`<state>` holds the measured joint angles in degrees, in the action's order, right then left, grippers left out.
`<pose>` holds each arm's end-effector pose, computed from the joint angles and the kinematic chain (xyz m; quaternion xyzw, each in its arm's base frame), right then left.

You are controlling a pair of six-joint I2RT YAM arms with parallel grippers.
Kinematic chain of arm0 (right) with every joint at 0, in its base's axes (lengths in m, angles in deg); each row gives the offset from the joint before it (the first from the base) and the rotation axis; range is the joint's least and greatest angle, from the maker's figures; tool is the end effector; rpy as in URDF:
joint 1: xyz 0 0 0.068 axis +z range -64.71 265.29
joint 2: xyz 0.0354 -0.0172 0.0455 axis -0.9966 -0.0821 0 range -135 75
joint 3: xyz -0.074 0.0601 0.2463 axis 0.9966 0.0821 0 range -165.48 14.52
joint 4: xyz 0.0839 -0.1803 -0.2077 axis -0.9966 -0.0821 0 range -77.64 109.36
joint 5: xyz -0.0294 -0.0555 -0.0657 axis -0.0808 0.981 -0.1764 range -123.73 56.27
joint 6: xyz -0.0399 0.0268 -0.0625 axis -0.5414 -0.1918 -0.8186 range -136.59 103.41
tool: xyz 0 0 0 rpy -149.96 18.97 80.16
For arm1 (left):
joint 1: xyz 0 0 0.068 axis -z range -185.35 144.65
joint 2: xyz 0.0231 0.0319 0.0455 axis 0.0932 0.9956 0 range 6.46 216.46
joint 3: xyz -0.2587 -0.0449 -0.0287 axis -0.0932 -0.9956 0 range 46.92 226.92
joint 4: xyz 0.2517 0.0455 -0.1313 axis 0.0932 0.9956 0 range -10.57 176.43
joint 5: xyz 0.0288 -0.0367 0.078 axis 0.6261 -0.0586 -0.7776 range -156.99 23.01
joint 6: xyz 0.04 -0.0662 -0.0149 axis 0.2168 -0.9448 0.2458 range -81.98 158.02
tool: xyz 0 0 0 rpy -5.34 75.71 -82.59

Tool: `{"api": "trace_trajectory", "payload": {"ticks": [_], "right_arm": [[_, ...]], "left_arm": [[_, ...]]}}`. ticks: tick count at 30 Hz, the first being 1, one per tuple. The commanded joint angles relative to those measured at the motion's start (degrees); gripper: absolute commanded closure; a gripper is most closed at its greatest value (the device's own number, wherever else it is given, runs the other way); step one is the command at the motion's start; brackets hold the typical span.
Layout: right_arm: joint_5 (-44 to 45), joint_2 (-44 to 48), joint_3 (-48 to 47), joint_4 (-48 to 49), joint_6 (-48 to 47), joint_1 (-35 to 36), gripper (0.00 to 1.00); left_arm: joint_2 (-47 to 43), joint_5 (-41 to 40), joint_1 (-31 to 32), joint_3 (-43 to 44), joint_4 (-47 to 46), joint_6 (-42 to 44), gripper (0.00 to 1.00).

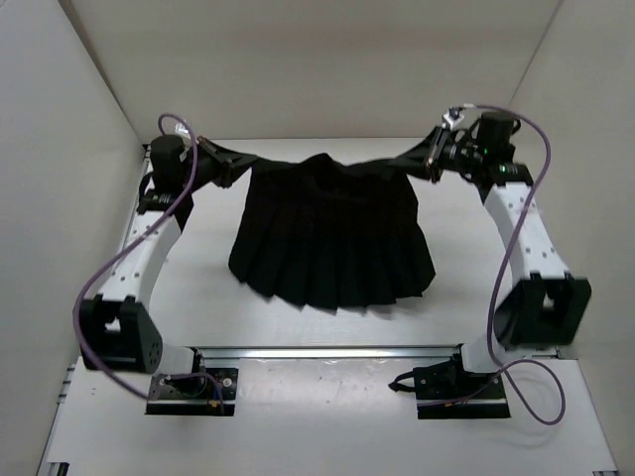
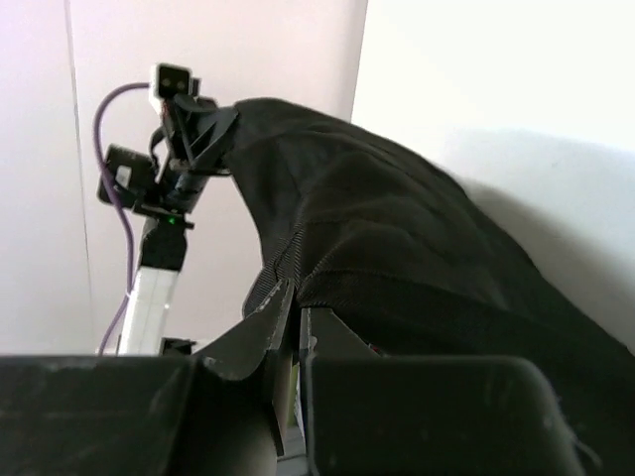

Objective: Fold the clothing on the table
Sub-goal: Flatten the skirt out

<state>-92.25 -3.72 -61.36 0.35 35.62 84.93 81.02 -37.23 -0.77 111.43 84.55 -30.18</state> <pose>0.3473 0.0555 0.3693 0.0745 0.7692 0.5778 0.2626 0.3552 -0.0621 0.3360 -0.2720 0.7346 -0.5126 0.3516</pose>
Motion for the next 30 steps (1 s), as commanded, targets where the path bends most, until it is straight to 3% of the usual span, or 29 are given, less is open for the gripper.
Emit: {"api": "trace_trajectory", "payload": {"ticks": [1,3,6,10,13,14,15,16,17,20,23,30], "right_arm": [[-2.30,-8.26,-19.85,1.45,-1.14,-0.34,1.00],[-2.91,-11.62,-30.00,-1.90,-1.41,-1.30,1.00],[-6.07,-15.23,-36.45,-4.28,-0.79,-3.50,1.00],[-5.91,-11.82,-23.29,-7.87,-5.69,-3.77,1.00],[-1.79,-6.28,-8.62,-9.03,-10.17,-2.81,1.00],[-1.16,-4.10,-2.50,-9.47,-12.46,-1.93,1.00],[1.19,-2.25,3.31,-10.69,-13.96,-1.58,1.00],[4.52,-1.71,5.89,-11.75,-17.02,-0.96,0.89],[10.56,-0.83,10.61,-14.72,-21.40,-0.61,0.72],[23.68,1.10,18.12,-19.83,-29.42,2.18,0.51],[30.56,3.47,24.53,-19.84,-30.85,2.12,0.43],[32.77,4.63,32.80,-13.27,-30.15,2.12,0.43]], "left_arm": [[2.94,4.16,-2.64,12.38,-5.31,-1.58,1.00],[4.88,4.43,-3.52,20.44,-2.41,-1.23,1.00],[4.89,5.92,-4.14,21.19,0.06,-0.44,1.00],[-1.61,7.07,-2.74,6.27,-5.99,-1.58,1.00],[-8.02,7.33,-1.33,-13.29,-8.64,-1.06,1.00],[-11.08,6.90,-0.37,-16.32,-8.47,0.16,1.00],[-13.37,6.37,0.25,-22.00,-6.73,1.22,0.95],[-14.79,5.32,1.21,-26.93,-5.14,4.19,0.77],[-16.28,4.01,1.74,-29.42,-1.56,7.18,0.62],[-18.93,3.29,0.18,-39.18,0.41,12.03,0.56],[-17.53,1.28,0.42,-41.14,4.61,17.12,0.52],[-12.35,-7.34,6.31,-40.87,4.81,19.07,0.45]]}}
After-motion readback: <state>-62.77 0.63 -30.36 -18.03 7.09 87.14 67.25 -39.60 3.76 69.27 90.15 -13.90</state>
